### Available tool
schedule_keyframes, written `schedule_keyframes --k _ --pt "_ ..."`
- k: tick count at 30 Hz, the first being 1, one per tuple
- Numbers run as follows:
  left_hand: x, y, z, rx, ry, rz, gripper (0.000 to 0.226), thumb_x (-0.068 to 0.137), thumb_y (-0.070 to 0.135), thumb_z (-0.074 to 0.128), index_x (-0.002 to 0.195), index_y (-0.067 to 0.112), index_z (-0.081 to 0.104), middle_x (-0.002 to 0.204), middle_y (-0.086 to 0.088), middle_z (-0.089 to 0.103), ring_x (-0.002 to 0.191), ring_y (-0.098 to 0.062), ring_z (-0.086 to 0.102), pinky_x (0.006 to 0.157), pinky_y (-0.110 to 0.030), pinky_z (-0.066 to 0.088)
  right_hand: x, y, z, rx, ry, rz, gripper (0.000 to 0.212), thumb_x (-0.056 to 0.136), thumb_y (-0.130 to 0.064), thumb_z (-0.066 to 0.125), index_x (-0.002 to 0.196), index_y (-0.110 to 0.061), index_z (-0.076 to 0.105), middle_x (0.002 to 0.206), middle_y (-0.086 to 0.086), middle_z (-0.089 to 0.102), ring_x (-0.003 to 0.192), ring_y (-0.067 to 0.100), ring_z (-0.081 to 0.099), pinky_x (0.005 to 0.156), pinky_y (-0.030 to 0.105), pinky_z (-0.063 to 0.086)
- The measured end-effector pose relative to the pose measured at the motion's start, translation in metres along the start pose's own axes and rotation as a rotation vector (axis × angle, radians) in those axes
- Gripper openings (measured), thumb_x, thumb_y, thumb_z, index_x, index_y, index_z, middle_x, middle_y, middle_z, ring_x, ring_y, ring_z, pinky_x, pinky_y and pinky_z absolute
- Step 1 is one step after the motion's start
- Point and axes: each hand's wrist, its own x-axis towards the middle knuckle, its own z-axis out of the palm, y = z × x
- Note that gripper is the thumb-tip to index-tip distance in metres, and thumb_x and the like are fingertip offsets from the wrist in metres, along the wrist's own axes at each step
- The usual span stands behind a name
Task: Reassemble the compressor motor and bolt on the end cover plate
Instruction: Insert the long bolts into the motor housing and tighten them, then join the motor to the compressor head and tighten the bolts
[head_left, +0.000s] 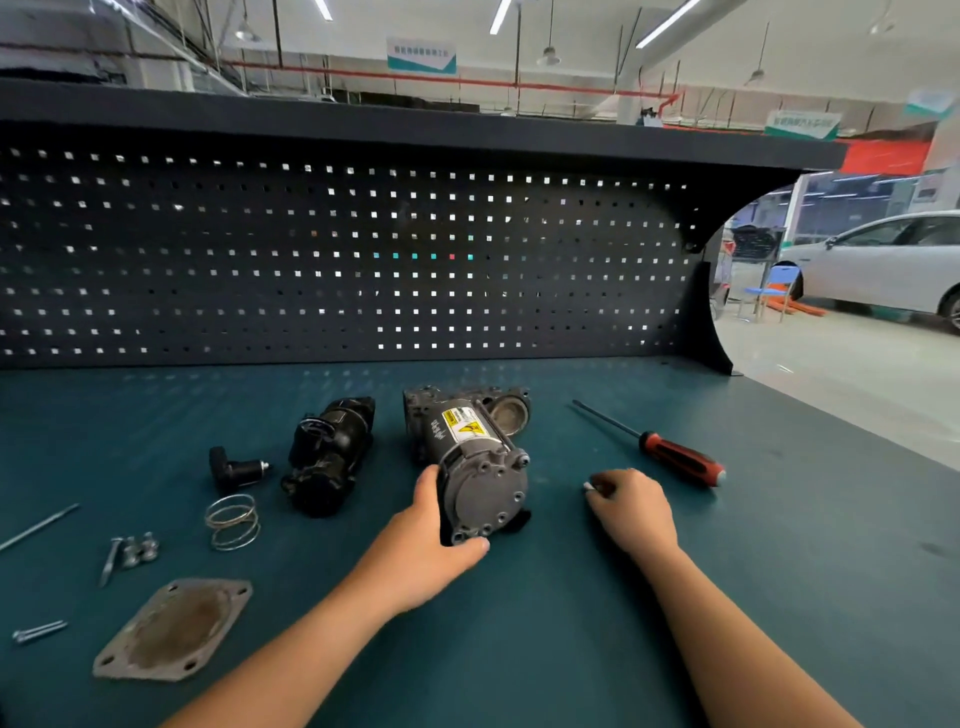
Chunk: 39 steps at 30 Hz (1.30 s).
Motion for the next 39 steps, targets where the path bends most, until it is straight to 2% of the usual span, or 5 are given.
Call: schedule_keyframes --k 13,17,21,29,39 --pt "0.010 -0.009 0.009 0.013 0.164 0.026 0.087 0.086 0.040 0.061 0.149 0.025 0.002 0.131 -0.001 0.053 0.114 -0.018 0.054 0.091 -0.026 0.043 0.013 0.025 -0.022 -0.346 0.128 0.093 0.028 0.096 -0.022 0.044 0.113 -0.005 0.060 0.118 0.013 0.052 0.112 0.030 0.048 0.079 0.034 0.042" --pt "0.009 -0.009 0.017 -0.040 0.180 0.046 0.094 0.077 0.035 0.072 0.148 0.024 0.011 0.133 0.005 0.054 0.120 -0.016 0.052 0.098 -0.032 0.044 -0.004 -0.008 -0.010 0.121 0.178 -0.099 0.042 0.091 -0.034 0.058 0.123 -0.008 0.058 0.118 0.010 0.058 0.110 0.022 0.053 0.087 0.029 0.040" --pt "0.011 -0.008 0.021 -0.072 0.242 0.050 0.088 0.077 0.028 0.073 0.146 0.023 0.018 0.130 0.001 0.057 0.118 -0.020 0.054 0.096 -0.035 0.045 -0.028 -0.057 0.005 0.702 -0.253 -0.051 0.054 0.088 -0.048 0.053 0.135 -0.022 0.046 0.120 -0.010 0.054 0.112 0.006 0.051 0.092 0.019 0.033" --pt "0.007 -0.004 0.019 -0.074 0.260 0.047 0.070 0.077 0.032 0.068 0.136 0.028 0.032 0.108 0.002 0.067 0.100 -0.022 0.063 0.076 -0.028 0.048 -0.039 -0.071 0.023 0.645 -0.255 -0.135 0.033 0.073 -0.048 0.072 0.101 -0.040 0.057 0.089 -0.029 0.061 0.080 -0.023 0.053 0.066 -0.002 0.040" --pt "-0.002 -0.009 -0.001 -0.065 0.298 0.155 0.069 0.070 0.026 0.071 0.134 0.028 0.044 0.105 0.006 0.069 0.100 -0.016 0.063 0.085 -0.031 0.051 -0.048 -0.078 0.015 0.771 -0.217 -0.067 0.028 0.065 -0.056 0.072 0.079 -0.032 0.070 0.078 -0.021 0.071 0.080 -0.004 0.066 0.061 0.006 0.045"
